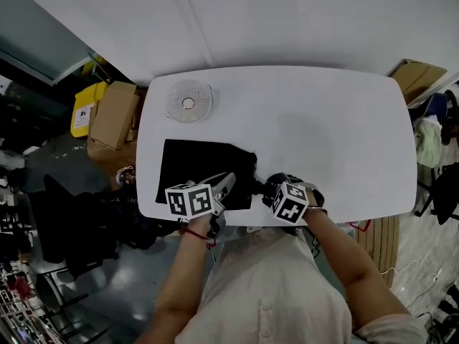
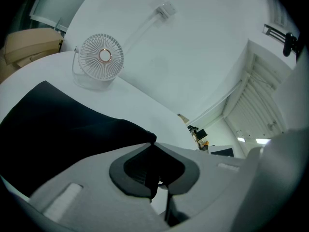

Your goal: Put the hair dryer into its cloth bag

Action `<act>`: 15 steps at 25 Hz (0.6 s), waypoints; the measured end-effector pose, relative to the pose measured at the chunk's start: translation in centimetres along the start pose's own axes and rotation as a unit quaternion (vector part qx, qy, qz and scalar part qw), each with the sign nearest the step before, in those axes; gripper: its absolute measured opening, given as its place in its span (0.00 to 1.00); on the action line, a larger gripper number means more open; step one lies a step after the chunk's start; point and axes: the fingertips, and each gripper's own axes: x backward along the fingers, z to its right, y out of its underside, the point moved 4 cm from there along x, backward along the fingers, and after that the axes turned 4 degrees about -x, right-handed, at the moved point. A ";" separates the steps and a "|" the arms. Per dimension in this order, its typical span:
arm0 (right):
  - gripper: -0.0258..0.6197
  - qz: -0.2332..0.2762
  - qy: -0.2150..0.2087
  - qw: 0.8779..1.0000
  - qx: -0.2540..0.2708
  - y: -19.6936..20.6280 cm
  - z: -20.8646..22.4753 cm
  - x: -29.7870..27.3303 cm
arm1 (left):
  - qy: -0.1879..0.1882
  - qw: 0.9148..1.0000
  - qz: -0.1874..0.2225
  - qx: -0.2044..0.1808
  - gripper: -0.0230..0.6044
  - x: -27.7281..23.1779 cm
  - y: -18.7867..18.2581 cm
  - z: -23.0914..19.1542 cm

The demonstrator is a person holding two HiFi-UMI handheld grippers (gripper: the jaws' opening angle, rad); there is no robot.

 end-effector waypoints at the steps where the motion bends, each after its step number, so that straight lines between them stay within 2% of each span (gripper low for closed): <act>1: 0.42 -0.001 -0.001 1.000 0.006 -0.1 0.0 0.0 | 0.000 1.000 0.000 0.000 0.07 0.0 0.1 0.1; 15: 0.42 -0.018 -0.019 0.998 0.056 -2.9 0.3 -1.6 | -0.001 1.000 0.000 0.006 0.07 0.5 0.6 -0.2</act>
